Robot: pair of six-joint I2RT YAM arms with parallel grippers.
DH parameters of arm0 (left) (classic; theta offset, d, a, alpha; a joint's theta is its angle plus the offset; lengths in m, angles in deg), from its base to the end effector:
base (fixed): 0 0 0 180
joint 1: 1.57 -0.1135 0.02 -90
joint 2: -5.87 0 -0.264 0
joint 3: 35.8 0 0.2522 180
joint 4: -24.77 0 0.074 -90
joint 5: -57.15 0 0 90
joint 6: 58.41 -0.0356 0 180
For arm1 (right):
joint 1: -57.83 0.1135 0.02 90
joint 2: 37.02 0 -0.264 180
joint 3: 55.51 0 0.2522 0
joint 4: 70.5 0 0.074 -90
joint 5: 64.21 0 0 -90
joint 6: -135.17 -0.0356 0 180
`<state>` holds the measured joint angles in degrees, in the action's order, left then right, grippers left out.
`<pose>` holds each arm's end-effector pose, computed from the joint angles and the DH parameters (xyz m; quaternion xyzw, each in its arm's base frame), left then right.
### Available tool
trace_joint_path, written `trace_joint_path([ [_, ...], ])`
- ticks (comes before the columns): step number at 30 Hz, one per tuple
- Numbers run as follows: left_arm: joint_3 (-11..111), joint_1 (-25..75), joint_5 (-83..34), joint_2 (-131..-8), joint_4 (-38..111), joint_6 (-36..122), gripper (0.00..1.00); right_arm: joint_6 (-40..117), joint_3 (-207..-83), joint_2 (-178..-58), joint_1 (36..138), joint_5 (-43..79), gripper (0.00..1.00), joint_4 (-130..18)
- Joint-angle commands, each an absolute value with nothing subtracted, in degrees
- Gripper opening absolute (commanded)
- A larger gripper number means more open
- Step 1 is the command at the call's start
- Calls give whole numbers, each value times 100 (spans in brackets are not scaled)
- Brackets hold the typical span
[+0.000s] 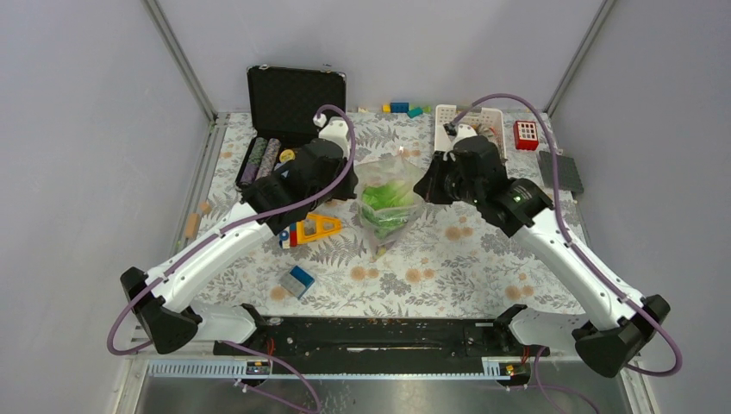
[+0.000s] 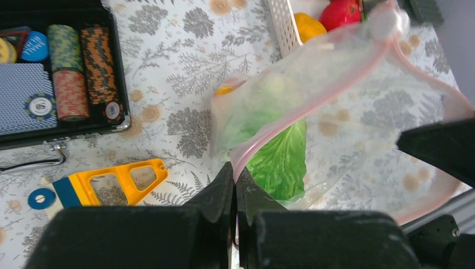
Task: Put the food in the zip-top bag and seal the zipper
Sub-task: Adjust the zipper food storage bag at the center of the board.
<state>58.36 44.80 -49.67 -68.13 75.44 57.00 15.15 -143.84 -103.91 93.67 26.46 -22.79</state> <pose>0.1987 -0.1935 0.3993 0.0849 0.8578 -0.1848 0.4721 0.2024 0.1457 0.4000 -0.0400 0.8483 0.2828 0.4458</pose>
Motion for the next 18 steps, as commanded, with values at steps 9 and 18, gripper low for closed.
trace_joint_path([
  [9, 5693, 4377, -4962, -6647, 6710, 5703, 0, 1730, -14321, -10604, 8998, 1926, 70, -2729],
  [18, 5633, 4250, -5196, -6611, 6569, 5901, 0, 1670, -14555, -10561, 7593, 1889, 100, -2117],
])
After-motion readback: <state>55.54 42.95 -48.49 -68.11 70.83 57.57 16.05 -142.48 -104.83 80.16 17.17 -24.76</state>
